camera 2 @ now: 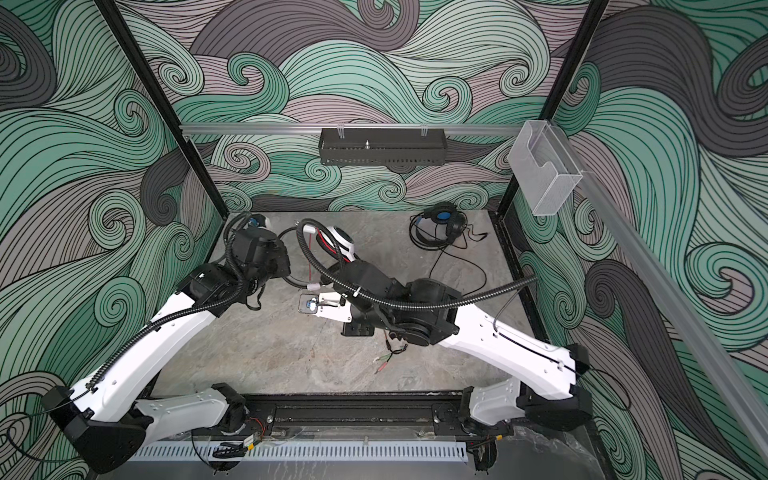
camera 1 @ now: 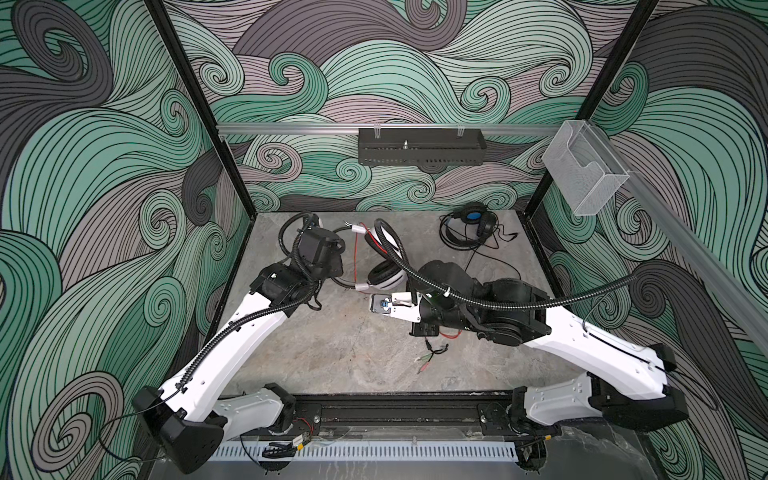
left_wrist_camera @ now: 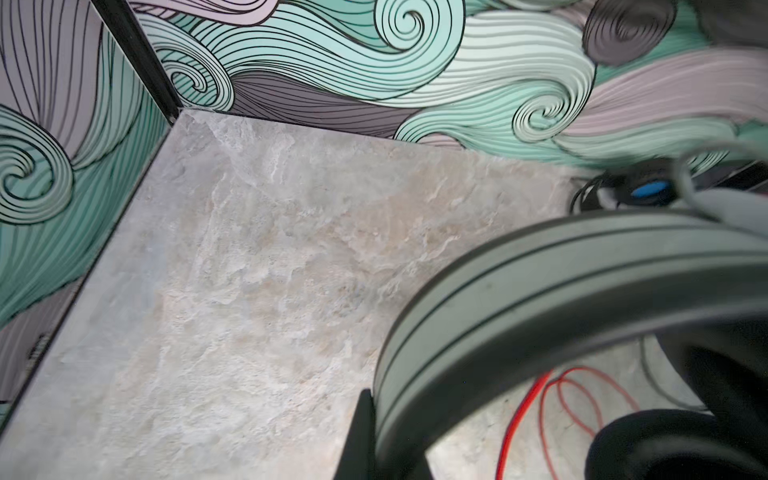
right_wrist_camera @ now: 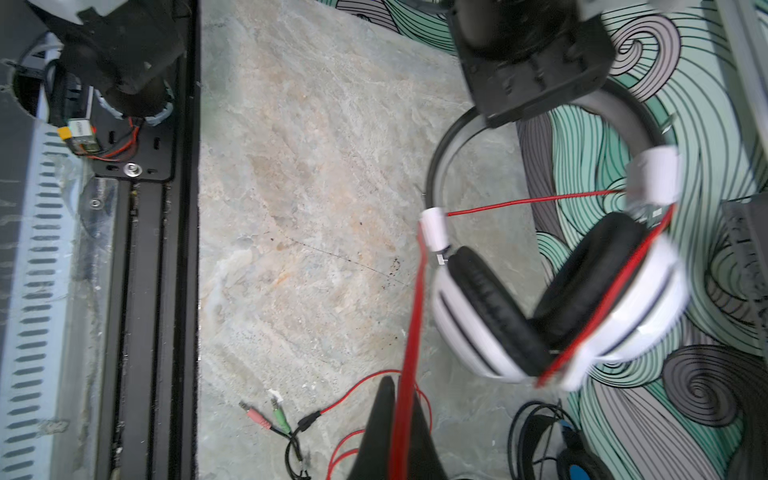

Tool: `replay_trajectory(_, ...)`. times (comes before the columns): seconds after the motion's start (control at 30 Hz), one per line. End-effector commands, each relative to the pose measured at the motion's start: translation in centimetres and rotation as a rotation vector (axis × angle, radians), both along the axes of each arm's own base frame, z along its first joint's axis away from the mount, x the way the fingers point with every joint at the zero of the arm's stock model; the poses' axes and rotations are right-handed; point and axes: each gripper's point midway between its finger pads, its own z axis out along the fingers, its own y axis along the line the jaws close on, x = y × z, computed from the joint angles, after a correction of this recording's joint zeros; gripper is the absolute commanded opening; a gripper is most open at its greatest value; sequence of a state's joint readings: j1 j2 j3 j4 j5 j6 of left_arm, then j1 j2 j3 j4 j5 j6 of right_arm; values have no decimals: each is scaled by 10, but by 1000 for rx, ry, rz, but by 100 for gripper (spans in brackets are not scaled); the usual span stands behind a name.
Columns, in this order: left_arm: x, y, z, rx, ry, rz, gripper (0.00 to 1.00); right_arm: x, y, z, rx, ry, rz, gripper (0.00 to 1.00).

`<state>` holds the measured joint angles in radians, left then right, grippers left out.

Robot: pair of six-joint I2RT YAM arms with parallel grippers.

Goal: Wrap the headphones

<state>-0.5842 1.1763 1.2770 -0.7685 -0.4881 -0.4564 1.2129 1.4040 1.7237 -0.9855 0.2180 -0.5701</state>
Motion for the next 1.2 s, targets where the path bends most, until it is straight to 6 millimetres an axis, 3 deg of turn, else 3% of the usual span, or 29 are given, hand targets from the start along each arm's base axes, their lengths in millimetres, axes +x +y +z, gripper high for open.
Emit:
replay_trajectory(0.0, -7, 10, 2, 185, -13, -36, 0, 9, -4, 0, -66, -50, -21, 0)
replay_trajectory(0.13, -21, -16, -18, 255, 51, -249, 0, 21, -3, -2, -76, -51, -58, 0)
replay_trajectory(0.3, -47, -38, -43, 220, 145, -454, 0, 38, -15, -2, -85, -61, -110, 0)
replay_trajectory(0.47, -74, -58, -48, 173, 145, -652, 0, 49, -27, -6, -96, -83, -155, 2)
replay_trajectory(0.7, -97, -80, -24, 58, 114, -803, 0, 67, -31, -27, -35, 0, -232, 3)
replay_trajectory(0.97, -96, -92, 8, -64, 37, -790, 0, 80, -32, -35, 160, 102, -247, 9)
replay_trajectory(1.17, -98, -102, 40, -172, -29, -795, 0, 93, -39, -18, 459, 215, -271, 24)
